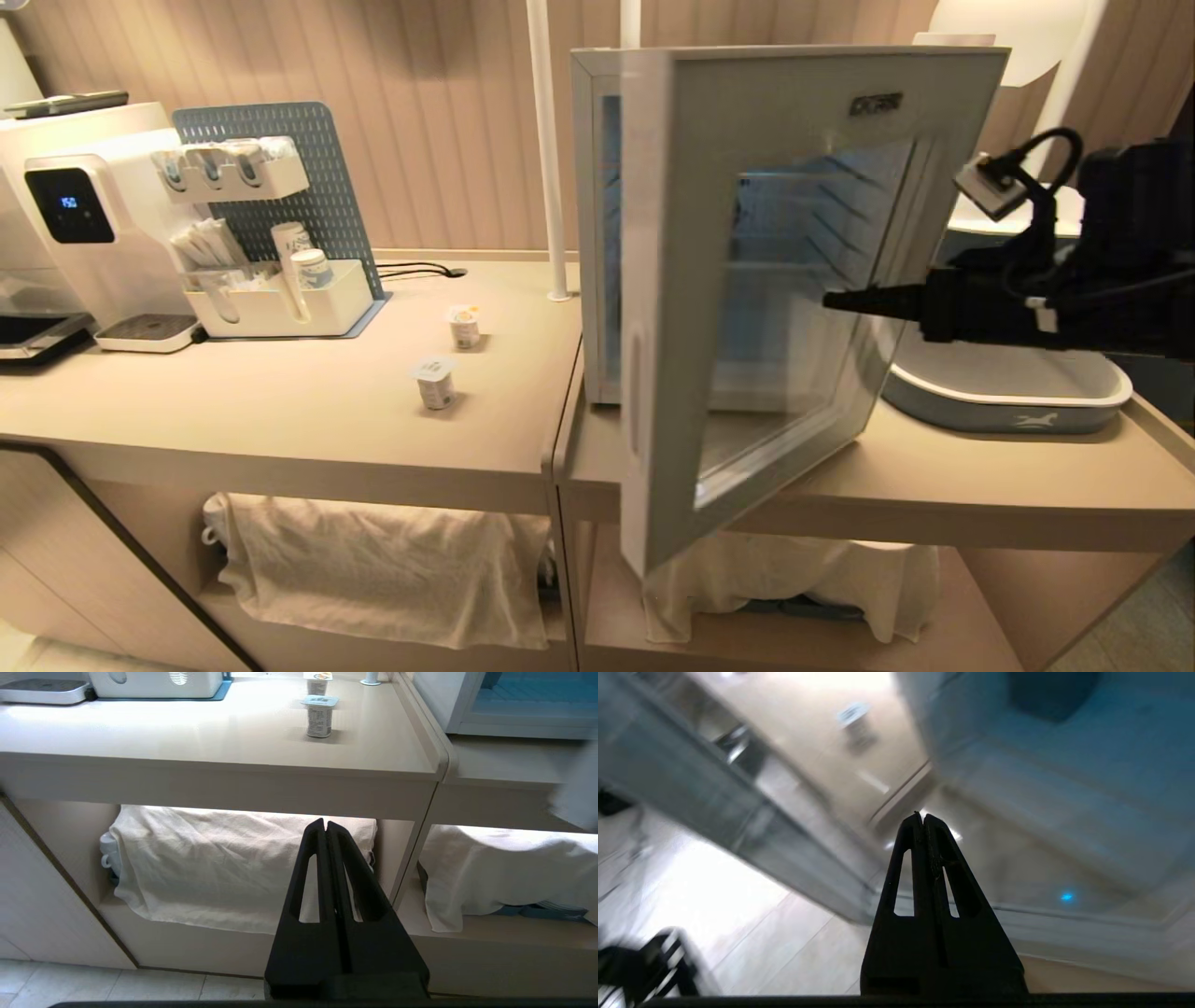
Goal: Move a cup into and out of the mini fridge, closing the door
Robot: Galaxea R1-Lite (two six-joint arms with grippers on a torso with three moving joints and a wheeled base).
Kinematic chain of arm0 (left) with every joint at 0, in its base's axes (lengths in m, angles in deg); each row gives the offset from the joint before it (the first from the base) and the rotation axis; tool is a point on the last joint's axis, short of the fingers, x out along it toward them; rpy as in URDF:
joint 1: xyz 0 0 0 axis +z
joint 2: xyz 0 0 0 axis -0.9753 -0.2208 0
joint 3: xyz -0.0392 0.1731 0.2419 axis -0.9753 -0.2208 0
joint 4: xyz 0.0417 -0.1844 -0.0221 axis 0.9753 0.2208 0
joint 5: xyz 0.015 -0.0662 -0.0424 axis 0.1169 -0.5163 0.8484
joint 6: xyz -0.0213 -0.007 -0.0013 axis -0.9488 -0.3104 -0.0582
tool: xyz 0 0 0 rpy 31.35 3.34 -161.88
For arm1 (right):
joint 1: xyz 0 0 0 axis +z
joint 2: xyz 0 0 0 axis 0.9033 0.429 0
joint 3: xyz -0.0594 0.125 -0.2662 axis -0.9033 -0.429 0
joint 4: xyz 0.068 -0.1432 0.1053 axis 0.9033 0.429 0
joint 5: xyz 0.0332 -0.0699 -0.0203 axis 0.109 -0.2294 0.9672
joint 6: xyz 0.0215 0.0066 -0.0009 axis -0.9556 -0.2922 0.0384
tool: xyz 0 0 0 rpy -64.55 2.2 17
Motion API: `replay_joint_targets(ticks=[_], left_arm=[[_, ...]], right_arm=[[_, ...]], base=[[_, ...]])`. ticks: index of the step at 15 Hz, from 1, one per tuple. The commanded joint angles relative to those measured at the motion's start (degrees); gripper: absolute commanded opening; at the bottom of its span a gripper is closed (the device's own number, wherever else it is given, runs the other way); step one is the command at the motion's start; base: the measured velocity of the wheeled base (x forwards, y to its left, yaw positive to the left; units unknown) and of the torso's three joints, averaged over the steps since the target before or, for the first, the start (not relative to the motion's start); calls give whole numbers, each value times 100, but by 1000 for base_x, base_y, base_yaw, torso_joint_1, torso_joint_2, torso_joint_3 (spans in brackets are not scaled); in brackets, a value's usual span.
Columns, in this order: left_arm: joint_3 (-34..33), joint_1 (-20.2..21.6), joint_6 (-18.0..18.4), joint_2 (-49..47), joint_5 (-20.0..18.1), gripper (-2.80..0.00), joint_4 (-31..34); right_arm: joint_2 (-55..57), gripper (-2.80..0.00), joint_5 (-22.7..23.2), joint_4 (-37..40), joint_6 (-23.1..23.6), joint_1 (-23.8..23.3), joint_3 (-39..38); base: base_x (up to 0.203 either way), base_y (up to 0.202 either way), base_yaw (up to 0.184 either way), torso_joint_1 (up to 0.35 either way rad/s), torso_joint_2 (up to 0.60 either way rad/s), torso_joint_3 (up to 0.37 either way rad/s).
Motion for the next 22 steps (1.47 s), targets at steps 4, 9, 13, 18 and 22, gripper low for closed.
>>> replay_joint_targets(ticks=[4,9,13,18,22], left_arm=[[-2,-3,-12,2,1,-280,-2],[2,0,-3,2,4,-280,-2],[2,0,-3,2,4,-280,-2],[2,0,-11,2,4,-280,-2],[2,0,-12,2,4,-280,-2]], right_arm=[[1359,-280,-2274,199,-367,1032,1455],[989,-280,-2357,150,-329,1056,632],[167,-280,-2873,8,-324,1048,-246],[-1655,-280,-5497,72,-360,500,-1497],[-4006,-280,-7120,1036,-595,61,-2364]], base=[[0,0,0,0,0,0],[0,0,0,0,0,0],[0,0,0,0,0,0],[0,0,0,0,0,0],[0,0,0,0,0,0]])
